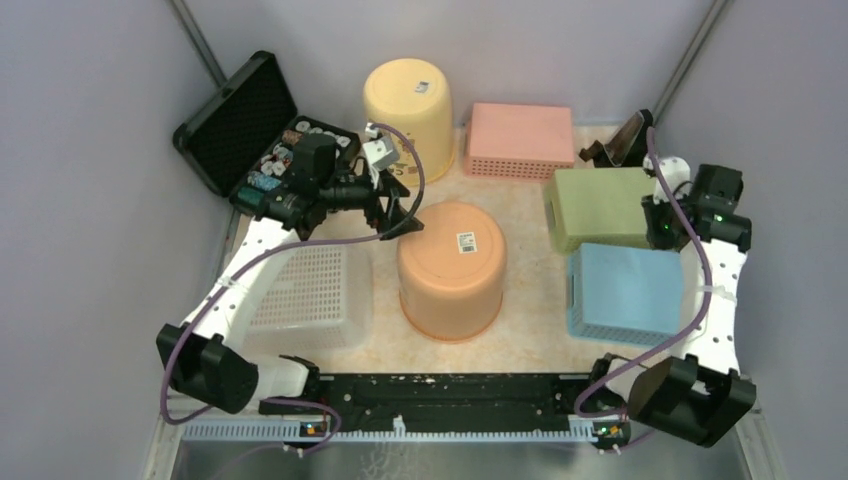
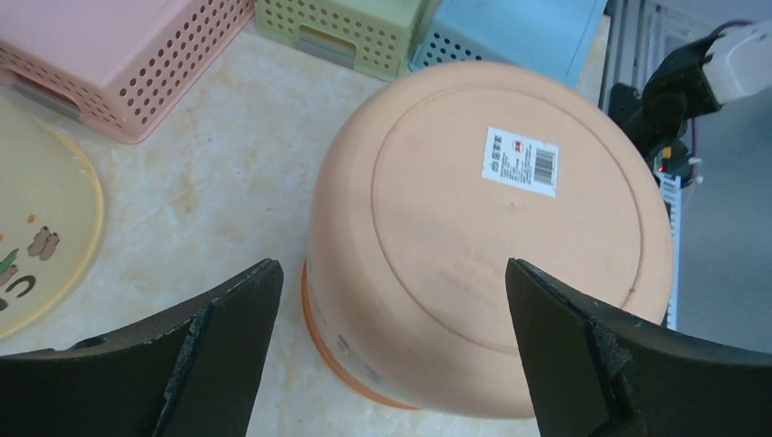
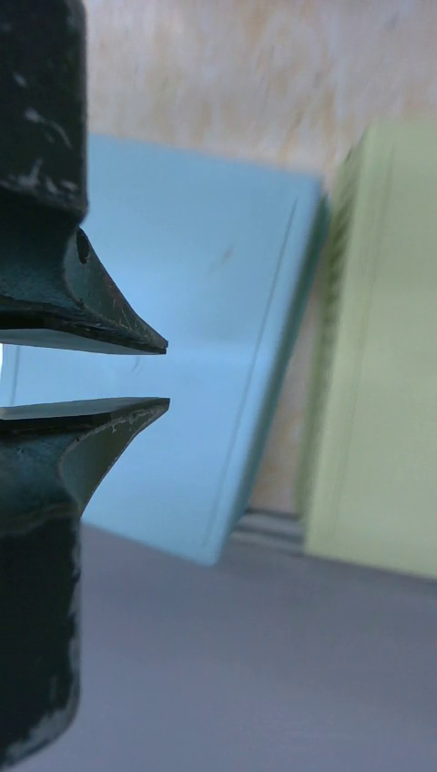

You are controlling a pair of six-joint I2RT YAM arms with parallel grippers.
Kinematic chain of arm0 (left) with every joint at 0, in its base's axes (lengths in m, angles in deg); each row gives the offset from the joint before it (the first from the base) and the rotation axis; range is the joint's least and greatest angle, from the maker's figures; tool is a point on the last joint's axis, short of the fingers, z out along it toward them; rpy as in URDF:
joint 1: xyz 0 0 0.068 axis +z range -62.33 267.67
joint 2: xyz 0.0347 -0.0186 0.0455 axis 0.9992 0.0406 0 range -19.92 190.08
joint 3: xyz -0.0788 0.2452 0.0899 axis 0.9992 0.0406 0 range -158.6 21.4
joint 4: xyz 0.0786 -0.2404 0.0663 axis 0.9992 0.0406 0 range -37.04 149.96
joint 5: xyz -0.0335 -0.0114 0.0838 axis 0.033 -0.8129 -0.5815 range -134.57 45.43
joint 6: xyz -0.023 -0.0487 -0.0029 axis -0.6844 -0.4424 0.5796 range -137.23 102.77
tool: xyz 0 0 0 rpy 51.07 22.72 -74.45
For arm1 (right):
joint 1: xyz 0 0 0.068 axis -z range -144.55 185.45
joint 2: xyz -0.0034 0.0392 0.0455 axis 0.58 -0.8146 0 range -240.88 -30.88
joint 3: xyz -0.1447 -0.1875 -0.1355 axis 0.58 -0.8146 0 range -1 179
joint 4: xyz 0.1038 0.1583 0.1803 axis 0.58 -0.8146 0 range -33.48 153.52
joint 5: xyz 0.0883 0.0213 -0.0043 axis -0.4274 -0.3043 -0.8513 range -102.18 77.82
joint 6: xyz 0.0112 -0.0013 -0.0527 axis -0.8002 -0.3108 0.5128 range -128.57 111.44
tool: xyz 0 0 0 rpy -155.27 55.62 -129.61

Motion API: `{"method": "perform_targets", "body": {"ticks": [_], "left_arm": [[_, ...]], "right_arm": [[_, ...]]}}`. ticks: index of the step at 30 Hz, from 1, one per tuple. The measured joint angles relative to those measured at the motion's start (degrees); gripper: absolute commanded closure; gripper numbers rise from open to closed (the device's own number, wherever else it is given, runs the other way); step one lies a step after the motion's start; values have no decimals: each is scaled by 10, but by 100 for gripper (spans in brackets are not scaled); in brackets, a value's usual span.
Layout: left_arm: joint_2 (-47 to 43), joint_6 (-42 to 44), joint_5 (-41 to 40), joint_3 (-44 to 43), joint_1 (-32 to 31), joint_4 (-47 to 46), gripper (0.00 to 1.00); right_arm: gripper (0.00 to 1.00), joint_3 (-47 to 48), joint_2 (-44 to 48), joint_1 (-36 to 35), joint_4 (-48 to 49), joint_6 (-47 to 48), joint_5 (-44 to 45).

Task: Turn the large container upside down
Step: Turn the container upside down at the center of the board, then move the container to the center of the board.

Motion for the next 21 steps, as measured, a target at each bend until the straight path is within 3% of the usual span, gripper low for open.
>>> {"method": "perform_targets", "body": {"ticks": [4, 10, 21], "left_arm": [[-26, 66, -7, 5, 0, 53, 1], [-43, 128, -10, 18, 1, 110, 1], [-64, 158, -11, 30, 2, 140, 1]], "right_arm": [[77, -47, -6, 108, 2, 68, 47], [77, -51, -43, 253, 18, 134, 49], [79, -113, -115, 331, 109, 194, 68]]}}
